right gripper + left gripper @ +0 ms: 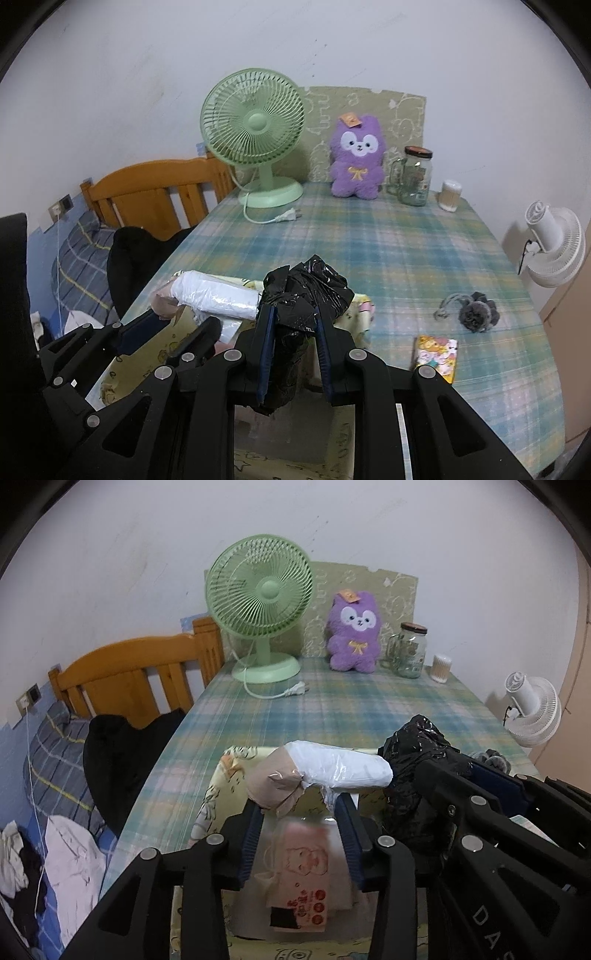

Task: Organize soft objects
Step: 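Lower the white cloth into the yellow box with the left tool while the right tool lowers the umbrella, then open both tools to release the cloth and umbrella into the box, then withdraw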

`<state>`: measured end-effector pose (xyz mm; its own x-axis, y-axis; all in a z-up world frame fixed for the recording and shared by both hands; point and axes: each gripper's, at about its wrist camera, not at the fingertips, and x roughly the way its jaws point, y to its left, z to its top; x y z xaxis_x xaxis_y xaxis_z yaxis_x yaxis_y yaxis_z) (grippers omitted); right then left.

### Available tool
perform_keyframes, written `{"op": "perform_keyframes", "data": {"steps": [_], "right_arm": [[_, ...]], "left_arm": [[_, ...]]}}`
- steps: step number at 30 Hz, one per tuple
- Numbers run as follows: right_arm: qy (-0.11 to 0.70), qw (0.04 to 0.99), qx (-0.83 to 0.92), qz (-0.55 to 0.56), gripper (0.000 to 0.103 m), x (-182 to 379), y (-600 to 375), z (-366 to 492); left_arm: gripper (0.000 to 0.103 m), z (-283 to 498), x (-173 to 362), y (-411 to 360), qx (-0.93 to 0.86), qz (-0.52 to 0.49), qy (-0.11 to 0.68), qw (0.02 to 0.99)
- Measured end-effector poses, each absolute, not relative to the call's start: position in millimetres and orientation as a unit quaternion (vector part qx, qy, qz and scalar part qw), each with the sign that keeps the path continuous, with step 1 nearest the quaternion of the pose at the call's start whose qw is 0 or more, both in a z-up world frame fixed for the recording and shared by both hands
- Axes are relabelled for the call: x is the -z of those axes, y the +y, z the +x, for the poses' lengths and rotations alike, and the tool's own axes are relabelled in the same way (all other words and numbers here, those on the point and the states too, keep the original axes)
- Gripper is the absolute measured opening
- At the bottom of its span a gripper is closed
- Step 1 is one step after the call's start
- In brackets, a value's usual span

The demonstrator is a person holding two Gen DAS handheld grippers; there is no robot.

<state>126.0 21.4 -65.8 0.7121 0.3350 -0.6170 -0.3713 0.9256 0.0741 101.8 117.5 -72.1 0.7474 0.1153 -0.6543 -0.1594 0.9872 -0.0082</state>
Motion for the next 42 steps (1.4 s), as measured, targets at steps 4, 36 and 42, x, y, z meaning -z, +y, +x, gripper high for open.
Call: {"op": "perform_keyframes", "data": {"steps": [4,36,42], "right_arm": [[0.341,0.917,-0.204,-0.025,0.025,72.6,27.6,127.6],[0.348,0.911,-0.223,-0.009,0.087,71.8,20.6,122.3],[0.337,0.918,-0.212,-0.006,0.089,62.5,7.9,118.6]], "left_arm": [[0.081,100.4,77.6,124.1,-0.086,-0.039,0.353,0.931],[0.092,86.2,64.5,116.4,-0.066,-0.024,0.359,0.931],[0.093,83.7,55.6,105.8,-0.059,-0.021,0.348,0.936]]}}
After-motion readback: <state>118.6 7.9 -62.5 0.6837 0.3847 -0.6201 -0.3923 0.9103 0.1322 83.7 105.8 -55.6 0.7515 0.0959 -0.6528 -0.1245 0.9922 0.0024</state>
